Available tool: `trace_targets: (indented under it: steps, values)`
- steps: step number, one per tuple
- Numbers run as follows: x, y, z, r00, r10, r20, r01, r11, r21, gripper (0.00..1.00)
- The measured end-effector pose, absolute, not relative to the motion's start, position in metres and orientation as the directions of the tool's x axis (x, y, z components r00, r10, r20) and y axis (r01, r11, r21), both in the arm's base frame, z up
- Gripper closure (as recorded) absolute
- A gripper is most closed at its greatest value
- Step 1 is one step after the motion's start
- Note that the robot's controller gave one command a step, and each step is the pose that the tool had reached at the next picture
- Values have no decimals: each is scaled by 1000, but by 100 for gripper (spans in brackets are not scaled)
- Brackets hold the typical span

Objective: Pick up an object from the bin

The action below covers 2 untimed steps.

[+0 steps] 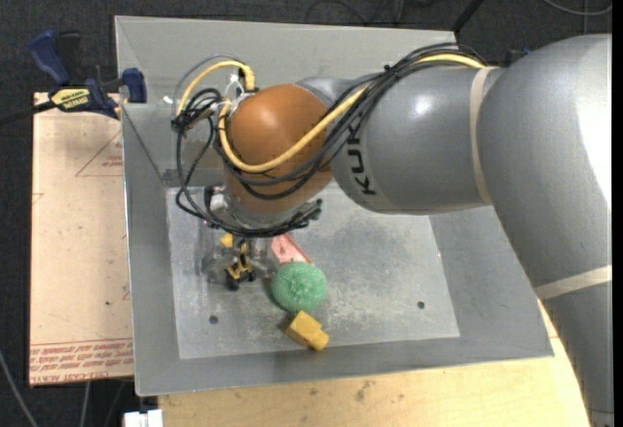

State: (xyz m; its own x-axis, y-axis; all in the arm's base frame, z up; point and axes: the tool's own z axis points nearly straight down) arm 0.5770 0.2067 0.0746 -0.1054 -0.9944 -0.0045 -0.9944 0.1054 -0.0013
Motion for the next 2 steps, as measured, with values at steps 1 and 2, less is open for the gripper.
trace_targets:
  steps: [1, 2]
  values:
    - [577, 207, 75, -106, -994, -5, -994, 106, -1, 100]
    - [576, 206, 77, -106, -994, -5, -994, 106, -1, 100]
